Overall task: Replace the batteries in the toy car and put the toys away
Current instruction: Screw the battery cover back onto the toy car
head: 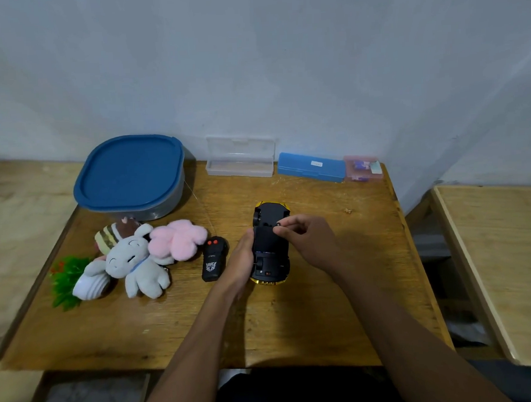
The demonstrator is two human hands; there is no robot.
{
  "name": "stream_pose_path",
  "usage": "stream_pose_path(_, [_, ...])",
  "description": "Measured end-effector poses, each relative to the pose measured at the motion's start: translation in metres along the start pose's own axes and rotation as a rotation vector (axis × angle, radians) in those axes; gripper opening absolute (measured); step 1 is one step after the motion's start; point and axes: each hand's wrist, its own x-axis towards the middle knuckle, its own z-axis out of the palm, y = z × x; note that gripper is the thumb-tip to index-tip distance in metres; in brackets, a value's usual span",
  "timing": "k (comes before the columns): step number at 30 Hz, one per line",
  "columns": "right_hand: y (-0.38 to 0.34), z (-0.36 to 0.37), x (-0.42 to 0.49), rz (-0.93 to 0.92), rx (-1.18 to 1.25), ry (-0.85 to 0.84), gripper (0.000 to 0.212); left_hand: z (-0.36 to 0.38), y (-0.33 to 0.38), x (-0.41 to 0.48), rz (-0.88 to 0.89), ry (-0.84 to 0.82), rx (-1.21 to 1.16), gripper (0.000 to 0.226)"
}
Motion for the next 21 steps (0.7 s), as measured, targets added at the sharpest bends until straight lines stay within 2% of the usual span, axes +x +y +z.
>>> stream_pose_path(4, [-0.002,0.001,0.000,0.012,0.071,-0.008,0.015,-0.002,0.000,0.002,0.003,-0.003,-0.007,0.043])
stream_pose_path(12, [0.001,0.005,0.007,-0.017,-0.053,0.004,0.017,-0.005,-0.003,0.009,-0.001,-0.003,0.004,0.046])
stream_pose_path(21, [0.013,0.018,0.005,-0.264,-0.381,0.191,0.029,-0.004,0.003,0.010,-0.010,0.024,0.019,0.056])
